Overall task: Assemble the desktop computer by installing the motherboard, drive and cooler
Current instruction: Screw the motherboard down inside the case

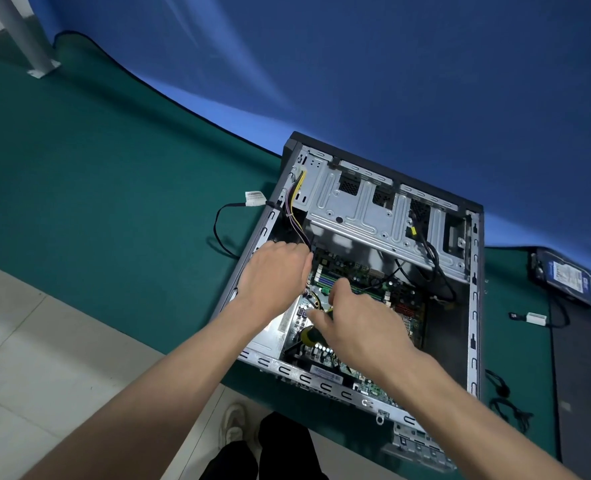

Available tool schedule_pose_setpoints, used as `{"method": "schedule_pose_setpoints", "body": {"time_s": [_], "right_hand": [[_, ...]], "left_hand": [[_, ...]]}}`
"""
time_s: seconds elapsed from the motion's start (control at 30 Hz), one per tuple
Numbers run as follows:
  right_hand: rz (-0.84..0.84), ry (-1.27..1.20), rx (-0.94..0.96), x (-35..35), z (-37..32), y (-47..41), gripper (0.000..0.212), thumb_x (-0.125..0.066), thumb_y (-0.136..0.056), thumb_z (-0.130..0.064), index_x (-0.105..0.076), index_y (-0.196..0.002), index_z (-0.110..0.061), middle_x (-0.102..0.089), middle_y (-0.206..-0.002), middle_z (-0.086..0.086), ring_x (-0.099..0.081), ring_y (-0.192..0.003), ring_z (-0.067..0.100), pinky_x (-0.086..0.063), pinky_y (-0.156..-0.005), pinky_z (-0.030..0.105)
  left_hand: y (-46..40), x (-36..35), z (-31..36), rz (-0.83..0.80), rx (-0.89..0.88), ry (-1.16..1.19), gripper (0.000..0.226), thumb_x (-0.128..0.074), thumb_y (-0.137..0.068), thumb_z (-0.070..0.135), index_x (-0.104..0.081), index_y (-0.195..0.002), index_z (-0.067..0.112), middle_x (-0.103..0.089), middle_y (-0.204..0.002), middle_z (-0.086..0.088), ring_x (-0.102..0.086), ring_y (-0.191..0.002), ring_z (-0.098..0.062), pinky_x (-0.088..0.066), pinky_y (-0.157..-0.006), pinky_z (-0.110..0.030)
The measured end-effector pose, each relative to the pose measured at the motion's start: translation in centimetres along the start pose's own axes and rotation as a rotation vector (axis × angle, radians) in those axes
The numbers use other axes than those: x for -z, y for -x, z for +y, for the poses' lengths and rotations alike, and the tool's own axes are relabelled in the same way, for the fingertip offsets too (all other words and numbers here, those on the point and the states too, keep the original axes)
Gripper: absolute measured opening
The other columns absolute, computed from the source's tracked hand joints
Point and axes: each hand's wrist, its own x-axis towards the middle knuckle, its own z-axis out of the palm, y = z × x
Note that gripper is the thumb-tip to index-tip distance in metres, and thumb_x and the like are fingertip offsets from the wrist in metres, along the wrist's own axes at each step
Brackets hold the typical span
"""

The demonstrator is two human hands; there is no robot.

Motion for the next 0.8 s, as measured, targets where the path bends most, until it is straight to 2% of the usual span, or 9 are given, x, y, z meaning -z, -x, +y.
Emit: {"method": "schedule_pose_setpoints", "body": {"time_s": [0.07,0.13,0.2,0.33,0.43,0.5,0.6,0.7,0.8], "right_hand": [[-0.061,-0.050,0.014,0.12,-0.14,-0.04,0.045,-0.050,-0.091,-0.044,-0.029,-0.124,-0.021,-0.053,-0.100,-0.001,-0.056,-0.085,0.024,-0.040,-0.069,0.034],[-0.029,-0.051,0.033,0.10,-0.20,-0.07,0.033,-0.047,-0.093,-0.037,-0.034,-0.117,-0.020,-0.054,-0.096,0.001,-0.054,-0.081,0.025,-0.039,-0.067,0.035],[0.041,-0.018,0.011,-0.01,-0.29,-0.07,0.028,-0.040,-0.097,-0.042,-0.037,-0.109,-0.017,-0.061,-0.092,0.004,-0.050,-0.075,0.025,-0.037,-0.065,0.035],[-0.062,-0.086,-0.003,0.24,-0.07,-0.04,0.042,-0.052,-0.091,-0.037,-0.032,-0.124,-0.023,-0.055,-0.106,0.002,-0.058,-0.088,0.025,-0.045,-0.074,0.036],[0.058,-0.003,0.009,-0.12,-0.04,-0.01,0.024,-0.046,-0.096,-0.035,-0.049,-0.107,-0.014,-0.057,-0.083,0.003,-0.060,-0.083,0.028,-0.039,-0.065,0.032],[0.059,0.022,0.003,-0.19,-0.04,0.03,0.028,-0.043,-0.097,-0.043,-0.046,-0.103,-0.015,-0.058,-0.090,0.005,-0.060,-0.087,0.029,-0.036,-0.065,0.032],[-0.041,0.006,0.031,-0.04,-0.30,0.13,0.031,-0.050,-0.094,-0.040,-0.040,-0.114,-0.018,-0.056,-0.107,0.006,-0.055,-0.087,0.028,-0.038,-0.068,0.033],[0.012,0.076,-0.010,-0.09,-0.33,-0.16,0.028,-0.039,-0.099,-0.039,-0.046,-0.098,-0.012,-0.063,-0.100,0.011,-0.055,-0.083,0.030,-0.035,-0.065,0.032],[-0.137,-0.025,-0.040,0.77,0.16,-0.55,0.040,-0.050,-0.093,-0.042,-0.038,-0.122,-0.017,-0.055,-0.114,0.006,-0.056,-0.090,0.025,-0.043,-0.073,0.034]], "left_hand": [[0.05,-0.03,0.01,0.002,-0.001,0.002,0.030,-0.035,-0.100,0.027,-0.057,-0.081,0.017,-0.064,-0.076,-0.001,-0.056,-0.070,-0.020,-0.038,-0.073,-0.029],[0.06,-0.04,-0.05,0.010,-0.006,-0.003,0.030,-0.036,-0.099,0.027,-0.057,-0.081,0.017,-0.064,-0.076,-0.001,-0.056,-0.070,-0.020,-0.038,-0.073,-0.028],[0.02,-0.07,-0.13,0.012,-0.007,-0.007,0.030,-0.035,-0.100,0.027,-0.056,-0.080,0.018,-0.064,-0.076,0.000,-0.056,-0.069,-0.019,-0.038,-0.073,-0.028],[-0.02,-0.07,0.01,0.003,0.004,0.005,0.031,-0.034,-0.100,0.028,-0.057,-0.082,0.018,-0.064,-0.077,0.001,-0.056,-0.071,-0.018,-0.038,-0.075,-0.028],[-0.02,-0.19,-0.12,-0.003,0.007,0.009,0.031,-0.033,-0.100,0.028,-0.056,-0.081,0.018,-0.064,-0.077,0.001,-0.055,-0.070,-0.018,-0.039,-0.076,-0.028],[0.02,-0.12,-0.10,-0.003,0.008,0.011,0.031,-0.033,-0.100,0.028,-0.055,-0.080,0.019,-0.063,-0.077,0.001,-0.055,-0.070,-0.018,-0.039,-0.076,-0.028],[-0.05,-0.08,-0.04,-0.006,0.006,0.016,0.032,-0.032,-0.100,0.028,-0.057,-0.083,0.018,-0.064,-0.078,0.001,-0.056,-0.072,-0.019,-0.039,-0.075,-0.028],[-0.11,-0.10,-0.11,-0.009,-0.002,0.009,0.032,-0.032,-0.100,0.028,-0.057,-0.083,0.018,-0.064,-0.079,0.000,-0.056,-0.072,-0.019,-0.039,-0.075,-0.029],[-0.11,-0.03,-0.08,0.004,-0.001,0.010,0.031,-0.034,-0.100,0.027,-0.058,-0.083,0.017,-0.065,-0.078,0.000,-0.057,-0.072,-0.020,-0.038,-0.073,-0.029]]}}
